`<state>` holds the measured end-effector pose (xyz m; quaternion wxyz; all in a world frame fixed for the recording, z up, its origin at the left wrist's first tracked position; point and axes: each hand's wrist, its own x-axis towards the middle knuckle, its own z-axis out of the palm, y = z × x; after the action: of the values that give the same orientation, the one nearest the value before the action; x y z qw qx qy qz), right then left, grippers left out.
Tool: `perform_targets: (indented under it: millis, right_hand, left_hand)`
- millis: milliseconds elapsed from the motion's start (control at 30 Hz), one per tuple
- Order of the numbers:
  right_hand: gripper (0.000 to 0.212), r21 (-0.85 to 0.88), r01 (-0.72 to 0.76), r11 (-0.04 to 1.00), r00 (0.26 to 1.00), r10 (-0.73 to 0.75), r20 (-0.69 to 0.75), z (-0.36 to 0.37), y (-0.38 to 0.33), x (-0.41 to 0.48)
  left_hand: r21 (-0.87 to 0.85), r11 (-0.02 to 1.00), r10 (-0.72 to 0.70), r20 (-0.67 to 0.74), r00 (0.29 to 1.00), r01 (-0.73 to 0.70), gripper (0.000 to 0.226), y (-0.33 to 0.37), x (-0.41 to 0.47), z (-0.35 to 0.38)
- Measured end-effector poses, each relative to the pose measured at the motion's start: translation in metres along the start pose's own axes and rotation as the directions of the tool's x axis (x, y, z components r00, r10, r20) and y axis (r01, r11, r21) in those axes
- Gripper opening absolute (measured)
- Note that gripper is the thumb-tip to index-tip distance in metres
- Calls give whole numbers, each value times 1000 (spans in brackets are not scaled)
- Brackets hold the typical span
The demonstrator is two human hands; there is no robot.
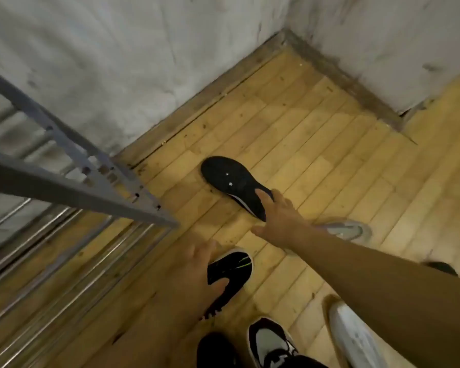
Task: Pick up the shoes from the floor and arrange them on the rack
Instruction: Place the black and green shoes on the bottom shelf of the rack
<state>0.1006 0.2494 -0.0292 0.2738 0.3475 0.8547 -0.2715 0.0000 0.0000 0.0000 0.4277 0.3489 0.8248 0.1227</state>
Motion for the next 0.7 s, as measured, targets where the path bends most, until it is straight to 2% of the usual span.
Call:
perform_targets:
  millis: [67,133,233,267,333,400,433,500,533,567,600,633,700]
  right_hand:
    - [104,-83,-25,996,998,19,-66,22,5,26]
    - [98,-186,-29,982,992,6,-123,36,14,48]
    - [92,-305,-5,952,984,-50,-171,46,30,56]
    - [93,-299,2,954,987,-51,-156,40,28,50]
    - [91,-174,3,985,994,-23,-110,27,18,31]
    - [85,125,-3,992,998,10,-55,22,0,0]
    - [80,323,-30,946,999,39,-22,21,-10,-17]
    - [62,694,-125,709,992,107,68,16,-28,-53]
    - [51,781,-153,605,988,103,114,13,-35,-75]
    - [43,812,-153,563,988,70,138,10,-39,-98]
    - [38,808,-122,576,991,35,126,5,-42,-120]
    - [36,781,-83,619,994,-7,111,-1,-43,-140]
    - [39,688,-1,726,985,-119,128,-19,-52,-184]
  left_hand:
    - [-31,999,5,10,1000,-5,81,-21,13,30]
    - [22,1000,17,46,999,-18,87,-40,24,59]
    - [321,947,-12,49,999,-4,83,-61,26,95]
    - [355,935,-40,48,998,20,81,-63,25,98]
    - [296,955,-60,70,996,36,81,-59,16,100]
    - [162,987,-33,65,997,22,85,-49,-3,93]
    - [93,996,-15,35,999,11,86,-45,-13,85]
    - [-14,999,42,-90,995,-43,89,-38,-37,66]
    - [-36,996,71,-174,982,-78,92,-35,-51,55]
    - [-31,994,95,-270,958,-107,95,-31,-67,44]
    - [-6,993,104,-355,929,-114,98,-26,-85,32]
    - [27,994,104,-424,900,-102,101,-21,-104,21]
    - [99,993,104,-476,873,-64,108,-2,-151,4]
